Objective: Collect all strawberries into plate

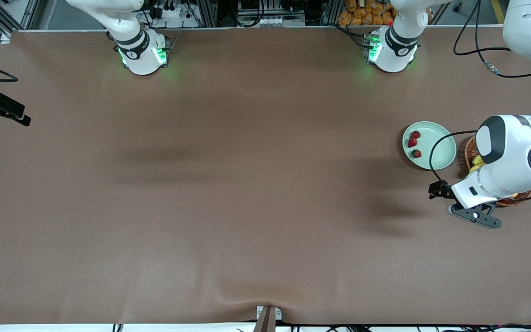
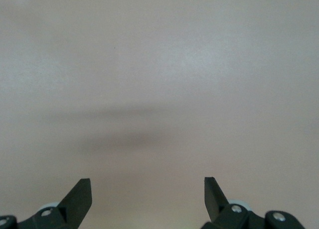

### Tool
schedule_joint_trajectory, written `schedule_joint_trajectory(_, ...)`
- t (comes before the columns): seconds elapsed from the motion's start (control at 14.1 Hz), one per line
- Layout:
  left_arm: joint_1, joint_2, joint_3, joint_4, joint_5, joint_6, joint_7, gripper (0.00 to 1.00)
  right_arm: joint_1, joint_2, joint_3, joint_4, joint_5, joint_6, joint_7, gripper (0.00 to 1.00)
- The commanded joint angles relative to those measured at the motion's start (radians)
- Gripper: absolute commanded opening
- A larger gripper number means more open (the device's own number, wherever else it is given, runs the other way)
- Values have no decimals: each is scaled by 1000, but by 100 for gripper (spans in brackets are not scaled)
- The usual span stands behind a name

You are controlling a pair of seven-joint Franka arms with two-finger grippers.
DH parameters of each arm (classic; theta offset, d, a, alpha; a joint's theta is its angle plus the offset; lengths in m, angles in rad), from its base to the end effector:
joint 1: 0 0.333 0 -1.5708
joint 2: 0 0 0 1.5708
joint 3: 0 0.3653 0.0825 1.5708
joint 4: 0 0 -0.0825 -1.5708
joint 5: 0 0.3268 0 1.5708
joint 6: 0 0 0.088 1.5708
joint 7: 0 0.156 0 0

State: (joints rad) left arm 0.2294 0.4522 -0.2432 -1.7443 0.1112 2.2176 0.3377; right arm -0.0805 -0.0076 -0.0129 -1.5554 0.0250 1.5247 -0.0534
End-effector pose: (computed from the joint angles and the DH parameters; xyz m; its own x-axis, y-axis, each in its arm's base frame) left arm 0.6382 0.0164 0.3537 0.9236 -0.3814 0.0393 -0.3817 -0.9243 0.0014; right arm 0.4871 -0.0416 0.6310 0.9990 -0.0388 -0.0217 -0.0394 -0.9989 -0.0263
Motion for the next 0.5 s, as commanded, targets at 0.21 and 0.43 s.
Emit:
schedule_joint_trajectory(0.21, -160, 10, 141, 58, 4, -19, -34, 100, -2, 5, 5, 11, 1, -1, 13, 100)
schedule_joint_trajectory(0.43, -212, -23, 185, 58, -1, -29, -37, 100, -2, 9, 7, 11, 1, 0, 13, 100)
